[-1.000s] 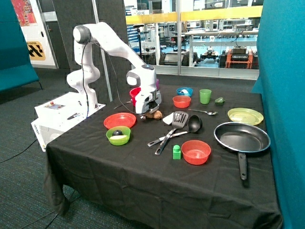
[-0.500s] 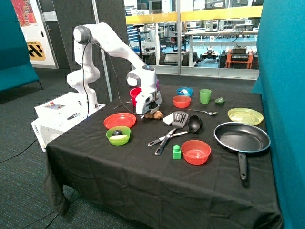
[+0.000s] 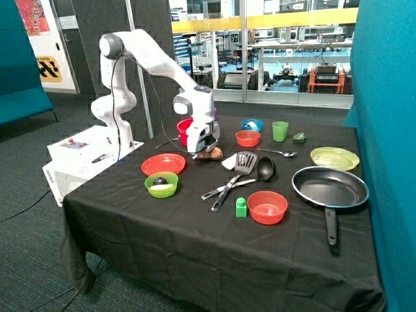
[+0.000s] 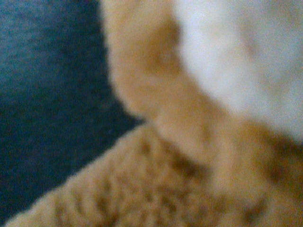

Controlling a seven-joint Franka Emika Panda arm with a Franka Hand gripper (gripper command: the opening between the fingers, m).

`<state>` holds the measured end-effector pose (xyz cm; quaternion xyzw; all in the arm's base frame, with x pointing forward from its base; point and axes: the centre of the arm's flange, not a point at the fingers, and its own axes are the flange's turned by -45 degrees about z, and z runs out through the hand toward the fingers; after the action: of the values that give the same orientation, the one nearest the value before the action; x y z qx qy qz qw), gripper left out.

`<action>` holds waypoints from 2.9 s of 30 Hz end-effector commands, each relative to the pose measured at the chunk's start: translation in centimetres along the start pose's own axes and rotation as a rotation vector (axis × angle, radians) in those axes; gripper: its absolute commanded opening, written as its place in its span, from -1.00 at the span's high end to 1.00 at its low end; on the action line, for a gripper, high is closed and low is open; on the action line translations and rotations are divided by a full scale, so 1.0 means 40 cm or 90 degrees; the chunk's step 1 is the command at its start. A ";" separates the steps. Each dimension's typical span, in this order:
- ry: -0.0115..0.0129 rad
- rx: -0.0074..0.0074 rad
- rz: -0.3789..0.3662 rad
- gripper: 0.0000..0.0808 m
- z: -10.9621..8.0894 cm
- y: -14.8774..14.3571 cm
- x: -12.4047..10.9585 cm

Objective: Hide the teddy bear in the red bowl

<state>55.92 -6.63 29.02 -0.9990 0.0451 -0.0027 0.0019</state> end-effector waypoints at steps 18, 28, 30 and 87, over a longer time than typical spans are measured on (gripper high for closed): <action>-0.0035 -0.0023 -0.095 1.00 -0.250 -0.033 0.003; -0.0035 -0.0022 -0.119 1.00 -0.334 -0.076 -0.046; -0.0035 -0.0022 -0.120 1.00 -0.342 -0.086 -0.059; -0.0033 -0.0025 -0.026 1.00 -0.239 -0.281 -0.367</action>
<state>42.91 5.78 40.00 -1.0000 -0.0068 0.0002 -0.0006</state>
